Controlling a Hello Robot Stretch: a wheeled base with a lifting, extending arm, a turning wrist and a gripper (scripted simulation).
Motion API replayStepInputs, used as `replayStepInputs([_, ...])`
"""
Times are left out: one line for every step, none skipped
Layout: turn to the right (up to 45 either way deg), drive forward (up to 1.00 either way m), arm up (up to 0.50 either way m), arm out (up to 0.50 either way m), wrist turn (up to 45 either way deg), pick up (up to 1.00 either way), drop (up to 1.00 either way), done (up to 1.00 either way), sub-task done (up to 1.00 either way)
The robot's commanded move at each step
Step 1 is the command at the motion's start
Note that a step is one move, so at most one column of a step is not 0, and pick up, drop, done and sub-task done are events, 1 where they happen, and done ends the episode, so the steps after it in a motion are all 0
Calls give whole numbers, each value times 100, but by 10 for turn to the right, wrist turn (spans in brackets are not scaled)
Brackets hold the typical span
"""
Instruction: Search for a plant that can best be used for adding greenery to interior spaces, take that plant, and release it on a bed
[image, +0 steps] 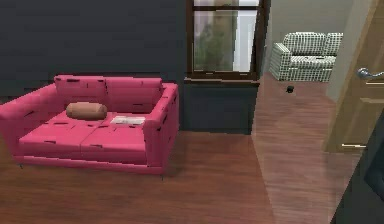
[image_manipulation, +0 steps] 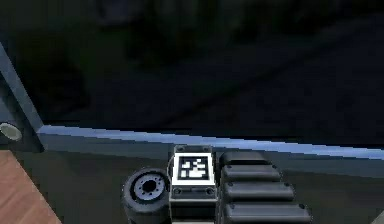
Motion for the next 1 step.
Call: replayStepInputs([-120, 0, 0, 0, 0, 0, 0, 0, 0])
